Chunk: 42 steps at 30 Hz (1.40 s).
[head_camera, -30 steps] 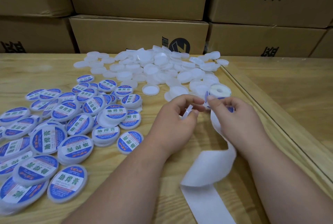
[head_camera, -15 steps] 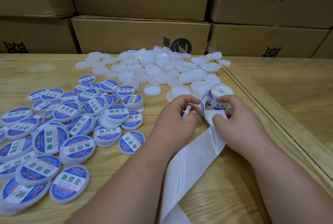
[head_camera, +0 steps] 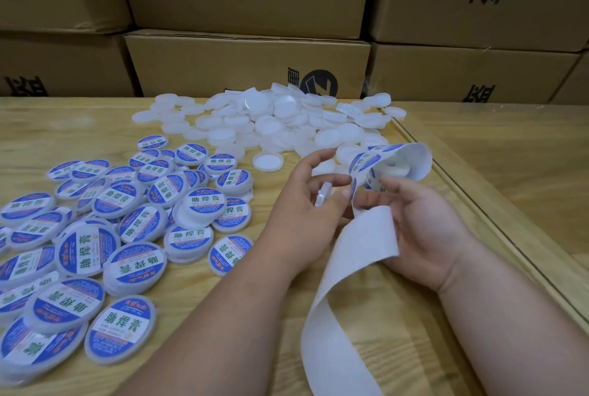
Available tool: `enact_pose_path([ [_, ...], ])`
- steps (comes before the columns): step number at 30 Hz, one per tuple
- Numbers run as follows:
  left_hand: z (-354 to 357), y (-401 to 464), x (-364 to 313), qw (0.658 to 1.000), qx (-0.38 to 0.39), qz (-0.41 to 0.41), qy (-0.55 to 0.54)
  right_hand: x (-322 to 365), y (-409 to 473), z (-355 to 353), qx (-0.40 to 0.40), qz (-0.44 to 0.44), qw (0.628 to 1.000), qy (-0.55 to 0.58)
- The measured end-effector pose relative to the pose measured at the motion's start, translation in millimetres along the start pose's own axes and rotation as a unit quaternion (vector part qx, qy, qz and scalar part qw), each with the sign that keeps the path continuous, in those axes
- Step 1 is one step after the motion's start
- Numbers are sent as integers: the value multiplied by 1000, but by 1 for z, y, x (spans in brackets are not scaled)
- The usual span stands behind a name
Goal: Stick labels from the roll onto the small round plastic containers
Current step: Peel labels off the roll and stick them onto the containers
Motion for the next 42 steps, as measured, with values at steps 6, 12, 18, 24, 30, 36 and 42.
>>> enact_pose_path([
  [6, 5, 2, 4, 998, 42, 10, 45, -2, -5, 11, 75, 5, 996, -55],
  [12, -4, 4, 8, 999, -31, 2, 41, 8, -8, 10, 49, -120, 966, -223],
  [18, -20, 3, 9, 992, -122, -4, -14, 7, -22, 8, 42, -69, 901, -427],
  [24, -24, -1, 3, 987, -151, -24, -43, -9, -36, 9, 140, 86, 863, -478],
  [30, -13, 1, 5, 995, -102, -6, 3, 20, -11, 9, -12, -228, 901, -370],
  [36, -15, -1, 2, 988, -149, 7, 49, 16, 2, 5, -51, -287, 898, -328],
  [42, -10, 0, -6, 966, -130, 108, 196, 19, 8, 2, -71, -314, 894, -312],
])
Point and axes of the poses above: each hand's wrist, its own y-axis towards the middle knuckle, its own z-axis out of the palm, x = y × z, the point moved 6 cm from there along y, towards the middle knuckle, and after that the axes turned 13 degrees about y, right-handed, at the moved point
